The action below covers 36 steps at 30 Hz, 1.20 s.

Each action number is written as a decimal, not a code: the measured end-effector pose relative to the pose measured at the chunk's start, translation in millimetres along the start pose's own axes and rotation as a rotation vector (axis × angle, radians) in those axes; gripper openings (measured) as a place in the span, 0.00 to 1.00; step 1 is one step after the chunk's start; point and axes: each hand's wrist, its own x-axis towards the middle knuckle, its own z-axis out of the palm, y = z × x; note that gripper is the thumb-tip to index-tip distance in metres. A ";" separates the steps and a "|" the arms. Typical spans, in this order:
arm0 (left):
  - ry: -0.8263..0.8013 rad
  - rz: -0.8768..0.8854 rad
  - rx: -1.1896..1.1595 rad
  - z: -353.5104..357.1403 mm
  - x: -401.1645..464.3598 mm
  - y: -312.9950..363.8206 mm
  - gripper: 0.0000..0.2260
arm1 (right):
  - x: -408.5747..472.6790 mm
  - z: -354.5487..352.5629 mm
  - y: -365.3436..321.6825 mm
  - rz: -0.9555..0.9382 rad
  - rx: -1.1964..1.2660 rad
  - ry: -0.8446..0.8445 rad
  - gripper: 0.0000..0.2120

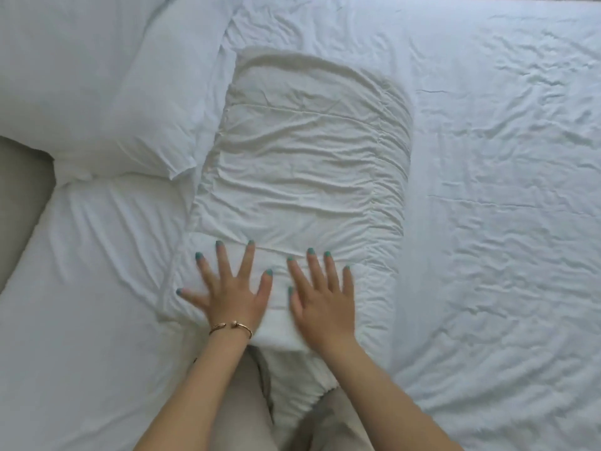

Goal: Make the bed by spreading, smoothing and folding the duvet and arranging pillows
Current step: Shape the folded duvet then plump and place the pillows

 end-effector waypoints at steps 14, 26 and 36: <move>-0.049 -0.221 -0.392 -46.5 138.7 -10.7 0.46 | 119.0 -63.0 85.0 0.750 0.590 -0.009 0.51; -0.282 0.098 -0.742 -19.8 254.2 -14.5 0.58 | 175.7 -46.2 117.3 0.710 0.753 0.156 0.64; -0.286 0.196 -0.999 12.3 302.6 -23.9 0.61 | 189.6 -30.0 71.3 0.816 0.636 0.368 0.63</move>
